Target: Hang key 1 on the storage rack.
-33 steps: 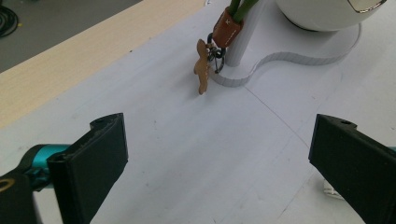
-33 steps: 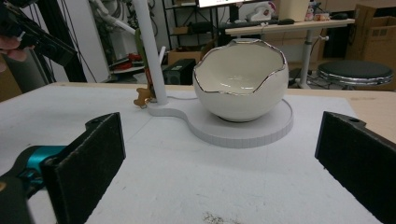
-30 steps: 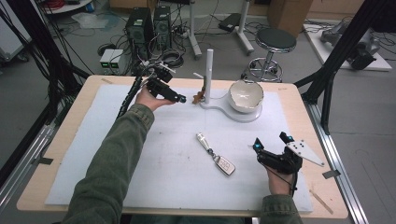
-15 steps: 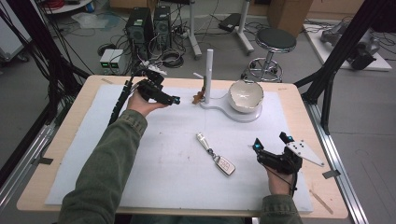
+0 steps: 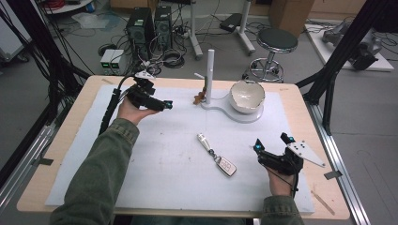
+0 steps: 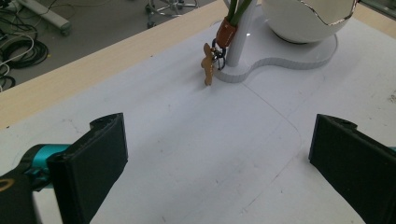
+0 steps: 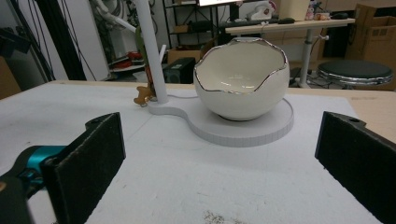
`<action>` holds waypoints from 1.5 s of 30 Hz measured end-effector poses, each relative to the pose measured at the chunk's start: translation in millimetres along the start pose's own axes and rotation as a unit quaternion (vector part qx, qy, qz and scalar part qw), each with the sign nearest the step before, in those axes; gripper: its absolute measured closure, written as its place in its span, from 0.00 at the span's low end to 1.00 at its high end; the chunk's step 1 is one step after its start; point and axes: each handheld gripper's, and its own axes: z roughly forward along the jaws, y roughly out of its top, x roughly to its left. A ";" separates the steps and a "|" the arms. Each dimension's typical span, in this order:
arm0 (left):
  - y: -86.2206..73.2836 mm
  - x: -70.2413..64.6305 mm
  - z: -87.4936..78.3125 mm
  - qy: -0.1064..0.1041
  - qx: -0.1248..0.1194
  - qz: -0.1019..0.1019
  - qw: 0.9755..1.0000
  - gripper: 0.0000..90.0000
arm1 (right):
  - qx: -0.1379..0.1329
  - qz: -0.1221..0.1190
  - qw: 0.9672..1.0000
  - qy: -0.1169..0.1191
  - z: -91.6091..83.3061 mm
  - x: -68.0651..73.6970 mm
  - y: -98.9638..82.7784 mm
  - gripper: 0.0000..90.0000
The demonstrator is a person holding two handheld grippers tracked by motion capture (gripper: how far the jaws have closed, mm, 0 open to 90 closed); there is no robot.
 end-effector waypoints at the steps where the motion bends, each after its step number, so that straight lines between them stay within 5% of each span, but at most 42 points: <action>1: -1.5 0.1 -1.3 0.001 -0.002 -0.002 1.000 0.05 | 0.000 0.001 1.000 0.000 0.1 0.0 0.0 0.00; 31: -72.7 8.5 -51.9 0.063 -0.041 -0.033 0.997 0.05 | 0.002 0.001 1.000 0.000 0.0 -0.2 -0.3 0.01; 45: -98.4 6.3 -82.1 0.086 -0.091 -0.036 0.991 0.05 | 0.002 -0.002 1.000 -0.001 -0.2 0.6 -0.4 0.01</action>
